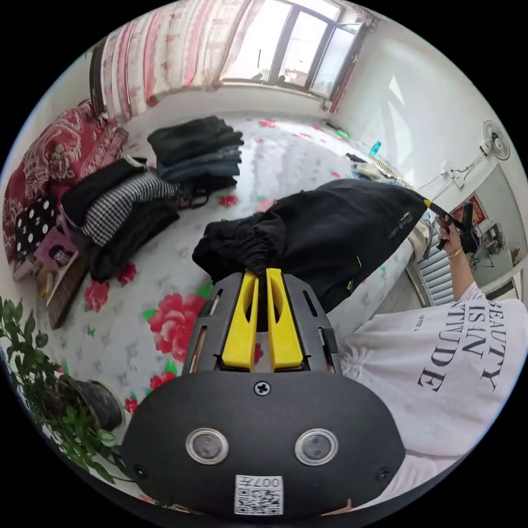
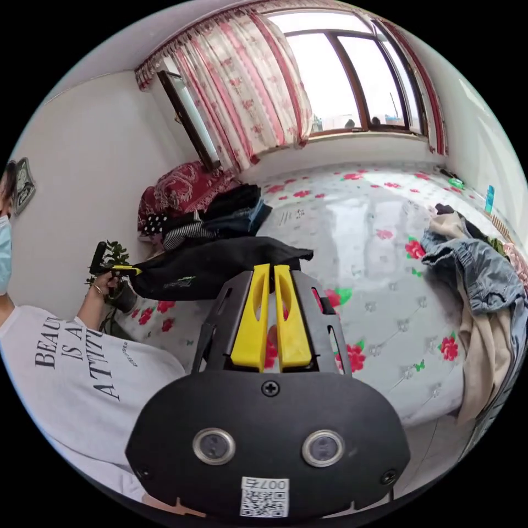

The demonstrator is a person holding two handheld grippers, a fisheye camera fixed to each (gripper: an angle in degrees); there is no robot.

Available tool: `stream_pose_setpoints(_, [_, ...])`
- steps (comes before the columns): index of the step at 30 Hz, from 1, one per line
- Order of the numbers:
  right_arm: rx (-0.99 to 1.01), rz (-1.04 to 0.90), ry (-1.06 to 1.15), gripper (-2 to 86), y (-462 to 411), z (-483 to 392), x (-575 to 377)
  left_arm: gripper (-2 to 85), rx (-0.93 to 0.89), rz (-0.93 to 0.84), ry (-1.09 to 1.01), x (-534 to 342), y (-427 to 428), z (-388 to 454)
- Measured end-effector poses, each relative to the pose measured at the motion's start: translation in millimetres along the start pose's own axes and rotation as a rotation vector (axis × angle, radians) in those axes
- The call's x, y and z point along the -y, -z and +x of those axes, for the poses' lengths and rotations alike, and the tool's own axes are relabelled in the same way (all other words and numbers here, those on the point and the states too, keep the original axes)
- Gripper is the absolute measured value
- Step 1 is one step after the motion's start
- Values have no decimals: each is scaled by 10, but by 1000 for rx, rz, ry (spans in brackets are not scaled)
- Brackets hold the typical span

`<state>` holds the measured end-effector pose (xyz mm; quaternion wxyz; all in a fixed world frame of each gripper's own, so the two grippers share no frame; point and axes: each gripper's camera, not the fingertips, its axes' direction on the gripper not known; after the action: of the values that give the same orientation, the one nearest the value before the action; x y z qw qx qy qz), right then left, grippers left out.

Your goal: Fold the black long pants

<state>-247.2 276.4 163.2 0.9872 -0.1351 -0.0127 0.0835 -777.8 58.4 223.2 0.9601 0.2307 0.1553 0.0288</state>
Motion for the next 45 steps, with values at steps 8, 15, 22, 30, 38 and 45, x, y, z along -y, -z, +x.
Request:
stream_pose_setpoints(8, [-99, -481, -352, 14, -1327, 552, -1373, 48, -67, -331, 314, -936, -1857, -217])
stream_pose_setpoints(15, [-244, -488, -351, 42, -1148, 624, -1321, 66, -51, -176, 393, -1161, -1342, -410])
stream_pose_setpoints(22, [-244, -335, -250, 67, -1186, 628, -382, 70, 21, -60, 378, -569, -1022, -790])
stream_pose_setpoints(30, [-177, -327, 5, 89, -2277, 319, 1039, 83, 130, -109, 197, 1023, -1292, -1204])
stream_pose_setpoints(38, [-133, -486, 55, 100, -3737, 517, 1845, 101, 116, -342, 177, 1773, -2044, -1537])
stream_pose_setpoints(45, [-147, -583, -39, 69, -4557, 867, 1924, 56, 166, -248, 170, 1609, -1969, -1534])
